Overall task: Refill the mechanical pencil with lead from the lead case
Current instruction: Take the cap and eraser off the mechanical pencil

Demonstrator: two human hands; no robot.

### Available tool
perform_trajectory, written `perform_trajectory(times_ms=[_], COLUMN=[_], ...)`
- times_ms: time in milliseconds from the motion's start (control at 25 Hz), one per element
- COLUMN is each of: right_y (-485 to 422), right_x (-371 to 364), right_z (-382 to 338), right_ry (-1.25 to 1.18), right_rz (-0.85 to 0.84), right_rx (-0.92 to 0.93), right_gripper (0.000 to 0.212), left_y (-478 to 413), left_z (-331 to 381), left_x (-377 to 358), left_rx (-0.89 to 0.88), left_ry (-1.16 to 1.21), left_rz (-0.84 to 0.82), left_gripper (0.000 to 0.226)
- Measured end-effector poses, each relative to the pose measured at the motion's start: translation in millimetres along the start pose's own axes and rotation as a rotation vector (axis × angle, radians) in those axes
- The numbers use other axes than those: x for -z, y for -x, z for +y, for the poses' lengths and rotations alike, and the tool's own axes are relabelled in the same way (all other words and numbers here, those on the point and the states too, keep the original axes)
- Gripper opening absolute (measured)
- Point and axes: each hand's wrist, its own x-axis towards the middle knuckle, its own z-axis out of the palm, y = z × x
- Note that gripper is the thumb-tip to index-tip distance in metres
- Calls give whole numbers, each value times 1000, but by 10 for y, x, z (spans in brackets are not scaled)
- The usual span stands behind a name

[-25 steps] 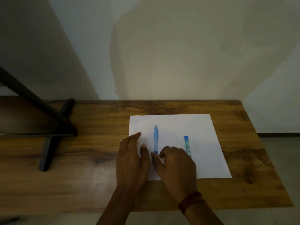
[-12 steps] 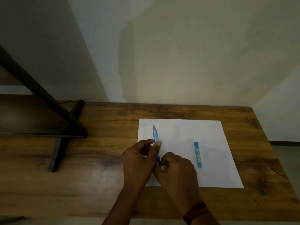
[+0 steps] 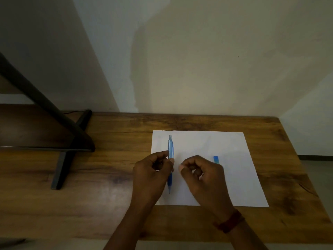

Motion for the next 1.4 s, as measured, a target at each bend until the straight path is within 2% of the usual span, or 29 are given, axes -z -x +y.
perform_trajectory(times_ms=[80,200,360,480,720,840,960,1080,1200,1400], right_y=[-69,-115,-124,-138,-220,-265,-223,-190,-214,-252], right_x=[40,28,39,68,-10,-101,-260,-435,-570,-690], right_z=[32,29,-42,-33,-51,2,2,-30,-68,-89], right_ry=[-106,-272,-453,-486,-590,-322,74,327,448,488], right_rz=[76,83,131,157,233,228,127,94,133,116], right_rx=[-122,-288,-359,-384,-503,-447,-276,-231,-240,-245], right_gripper=[6,12,18,9,11,15,21,27,30,33], left_y=[24,64,80,89,37,-3,-60,-100,-111,-145], left_z=[25,78,102,111,72,9,-36,-89,-143,-195], left_x=[-12,-39,-14,22,150,260,355,402,436,492], left_rx=[-41,-127,-190,-236,-201,-94,31,53,55,24], left_ry=[-72,-148,-206,-240,-253,-195,-73,-73,-66,-101], left_rz=[-55,-161,-243,-247,-194,-95,17,84,89,104], left_gripper=[20,22,23,23,23,22,20,22,23,22])
